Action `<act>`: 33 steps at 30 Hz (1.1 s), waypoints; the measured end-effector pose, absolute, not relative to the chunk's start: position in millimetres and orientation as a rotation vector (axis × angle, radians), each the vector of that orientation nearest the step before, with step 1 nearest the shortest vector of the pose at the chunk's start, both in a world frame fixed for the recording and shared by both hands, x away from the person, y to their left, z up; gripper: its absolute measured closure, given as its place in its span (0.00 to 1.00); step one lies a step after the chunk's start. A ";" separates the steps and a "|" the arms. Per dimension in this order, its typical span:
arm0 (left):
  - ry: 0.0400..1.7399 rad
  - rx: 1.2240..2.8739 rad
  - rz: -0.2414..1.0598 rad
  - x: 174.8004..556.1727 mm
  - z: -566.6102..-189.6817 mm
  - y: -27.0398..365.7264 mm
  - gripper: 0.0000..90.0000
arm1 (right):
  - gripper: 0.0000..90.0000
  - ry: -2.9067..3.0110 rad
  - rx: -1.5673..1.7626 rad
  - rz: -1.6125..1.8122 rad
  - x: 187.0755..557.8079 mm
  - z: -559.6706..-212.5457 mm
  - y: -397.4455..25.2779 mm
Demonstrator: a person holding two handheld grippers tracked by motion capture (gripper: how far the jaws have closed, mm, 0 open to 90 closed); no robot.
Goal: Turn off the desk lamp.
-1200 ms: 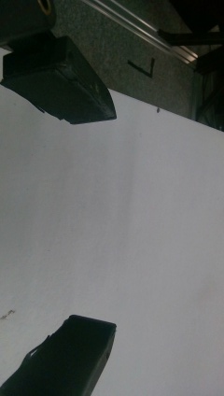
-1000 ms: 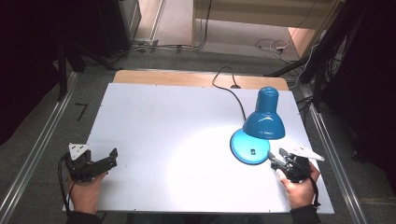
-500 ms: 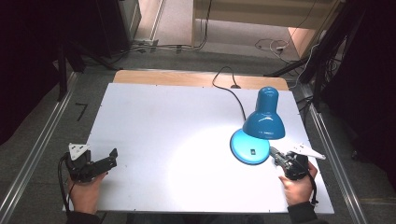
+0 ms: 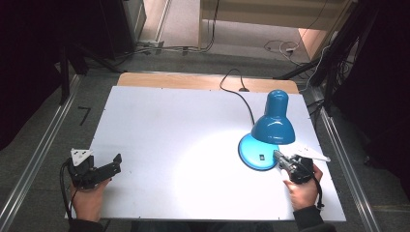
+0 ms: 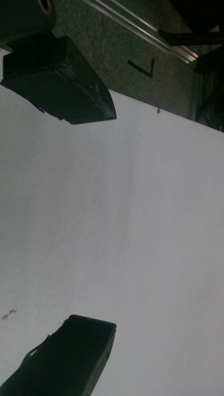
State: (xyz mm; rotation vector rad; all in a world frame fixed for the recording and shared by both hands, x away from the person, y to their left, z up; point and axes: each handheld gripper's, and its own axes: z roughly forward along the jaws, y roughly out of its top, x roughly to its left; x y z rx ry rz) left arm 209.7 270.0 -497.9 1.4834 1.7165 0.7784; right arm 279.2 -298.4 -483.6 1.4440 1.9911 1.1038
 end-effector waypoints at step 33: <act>1.715 1.486 0.776 209.4 -497.7 270.0 0.02 | 0.98 2.074 1.397 1.105 287.8 -492.4 -277.1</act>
